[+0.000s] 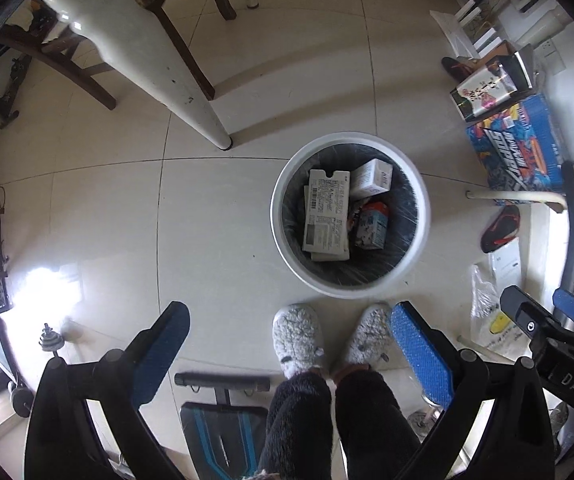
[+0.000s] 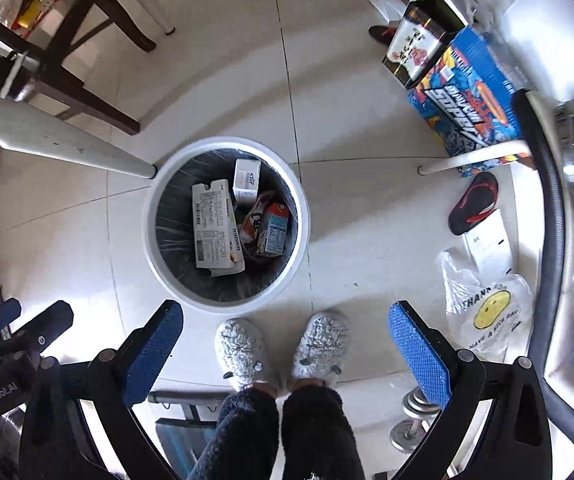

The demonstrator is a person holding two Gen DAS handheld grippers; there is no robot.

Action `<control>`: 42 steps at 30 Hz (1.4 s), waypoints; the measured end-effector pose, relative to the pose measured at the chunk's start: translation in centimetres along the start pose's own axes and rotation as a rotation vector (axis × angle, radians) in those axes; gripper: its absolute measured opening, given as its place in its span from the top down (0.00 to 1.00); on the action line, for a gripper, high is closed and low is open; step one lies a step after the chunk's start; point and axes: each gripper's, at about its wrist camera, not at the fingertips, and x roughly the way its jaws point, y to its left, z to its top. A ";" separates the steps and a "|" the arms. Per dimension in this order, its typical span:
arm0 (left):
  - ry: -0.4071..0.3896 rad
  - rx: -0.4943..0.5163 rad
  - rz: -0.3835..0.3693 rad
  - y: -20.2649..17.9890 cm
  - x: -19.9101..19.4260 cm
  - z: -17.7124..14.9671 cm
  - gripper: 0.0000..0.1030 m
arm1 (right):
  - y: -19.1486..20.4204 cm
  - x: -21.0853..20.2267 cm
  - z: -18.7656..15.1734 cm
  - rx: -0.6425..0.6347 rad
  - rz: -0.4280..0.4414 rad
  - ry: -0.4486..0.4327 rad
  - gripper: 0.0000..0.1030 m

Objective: Collect trash
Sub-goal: 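Raise both open tools from the bin back toward the table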

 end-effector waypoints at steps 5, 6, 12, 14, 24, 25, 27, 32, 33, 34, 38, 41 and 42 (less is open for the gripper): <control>-0.007 0.005 -0.002 -0.4 -5.8 -1.5 0.00 | -0.2 -6.8 -1.5 -0.011 0.004 -0.007 0.00; -0.010 0.009 -0.003 -0.5 -7.3 -1.8 0.00 | -0.2 -8.2 -1.8 -0.011 0.009 -0.010 0.00; -0.032 0.037 -0.010 -0.9 -13.9 -3.4 0.00 | -0.3 -16.8 -3.2 -0.005 0.020 -0.031 0.00; -0.045 0.040 -0.011 -0.7 -15.8 -3.8 0.00 | -0.2 -19.2 -3.5 -0.001 0.017 -0.039 0.00; -0.161 0.035 -0.027 0.2 -25.8 -4.5 0.00 | 0.2 -30.3 -5.0 -0.017 0.058 -0.060 0.00; -0.194 0.039 -0.032 0.2 -27.3 -4.0 0.00 | 0.3 -31.1 -5.1 -0.011 0.066 -0.060 0.00; -0.242 0.042 -0.031 0.3 -29.7 -2.9 0.00 | 0.3 -33.3 -4.6 0.011 0.094 -0.074 0.00; -0.383 0.034 -0.009 -0.2 -35.0 1.2 0.00 | -0.6 -39.5 -1.5 0.071 0.153 -0.186 0.00; -0.401 0.035 -0.005 -0.7 -36.0 2.4 0.00 | -0.9 -41.0 -0.5 0.087 0.162 -0.211 0.00; -0.416 0.036 0.002 -1.1 -36.8 3.6 0.00 | -1.3 -42.1 0.5 0.100 0.167 -0.231 0.00; -0.464 0.038 0.038 -3.1 -38.7 9.0 0.00 | -3.5 -45.7 5.8 0.147 0.162 -0.287 0.00; -0.450 0.042 0.041 -5.2 -38.8 13.5 0.00 | -5.8 -46.9 10.9 0.173 0.149 -0.311 0.00; -0.438 0.041 0.041 -6.1 -38.6 15.6 0.00 | -6.6 -47.0 12.8 0.176 0.141 -0.317 0.00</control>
